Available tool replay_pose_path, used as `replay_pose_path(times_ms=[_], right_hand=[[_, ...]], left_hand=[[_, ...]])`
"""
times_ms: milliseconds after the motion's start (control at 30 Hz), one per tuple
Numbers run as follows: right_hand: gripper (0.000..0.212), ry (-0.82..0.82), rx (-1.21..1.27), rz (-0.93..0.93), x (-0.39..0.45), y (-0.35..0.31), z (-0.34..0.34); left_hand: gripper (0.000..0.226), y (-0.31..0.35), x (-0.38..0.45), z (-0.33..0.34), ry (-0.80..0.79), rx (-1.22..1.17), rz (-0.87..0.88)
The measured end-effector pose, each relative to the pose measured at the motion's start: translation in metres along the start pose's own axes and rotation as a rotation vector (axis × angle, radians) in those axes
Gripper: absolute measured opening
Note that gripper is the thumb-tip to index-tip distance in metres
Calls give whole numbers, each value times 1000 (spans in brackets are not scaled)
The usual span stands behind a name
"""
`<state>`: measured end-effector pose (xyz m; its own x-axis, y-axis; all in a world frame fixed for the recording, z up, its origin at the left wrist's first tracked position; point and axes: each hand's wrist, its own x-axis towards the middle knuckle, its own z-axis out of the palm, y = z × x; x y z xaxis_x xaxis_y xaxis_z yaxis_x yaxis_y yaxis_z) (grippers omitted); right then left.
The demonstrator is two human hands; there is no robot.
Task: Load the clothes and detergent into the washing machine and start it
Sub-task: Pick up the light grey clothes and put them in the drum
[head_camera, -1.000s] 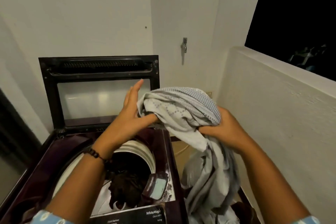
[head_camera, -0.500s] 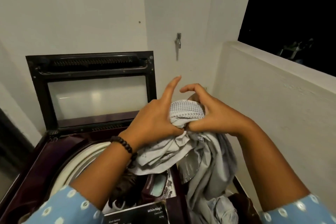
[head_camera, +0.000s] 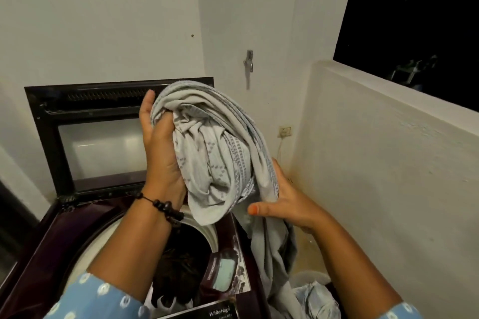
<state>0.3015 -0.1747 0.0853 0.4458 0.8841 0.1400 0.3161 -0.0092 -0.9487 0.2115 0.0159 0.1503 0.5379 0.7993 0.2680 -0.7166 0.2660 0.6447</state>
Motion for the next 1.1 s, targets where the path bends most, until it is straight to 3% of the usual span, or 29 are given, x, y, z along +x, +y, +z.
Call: replay_pose_path(times_ms=[100,233,333,433,633,700,767,900,1100], right_hand=[[106,-2,66,-29,8,-7,10],[91,212,173,-64,13,6,19],[76,314,160,-71,12,3,4],[83,319,-31,-130,10,-9,-23],[82,65,-724,-172,23,-47,-36],[88,-16,-789,-198,27,-61,-29],[92,-25,-708,-194,26,-71,-26],[96,16,-517,-165,16,-72,-31],[129,22,-192,-7,-3,-31,-46]], left_hand=[[69,-4,-3,-6,49,-3,2],[48,-21,-29,-10,185,174,21],[67,-23,-37,-33,-26,297,-89],[101,2,-32,-52,-201,510,-179],[143,31,-36,2,-878,1623,147],[146,20,-40,19,-1016,1819,199],[145,12,-37,26,-1034,1808,180],[136,7,-30,24,-954,1553,156],[118,20,-16,17,-734,1044,96]])
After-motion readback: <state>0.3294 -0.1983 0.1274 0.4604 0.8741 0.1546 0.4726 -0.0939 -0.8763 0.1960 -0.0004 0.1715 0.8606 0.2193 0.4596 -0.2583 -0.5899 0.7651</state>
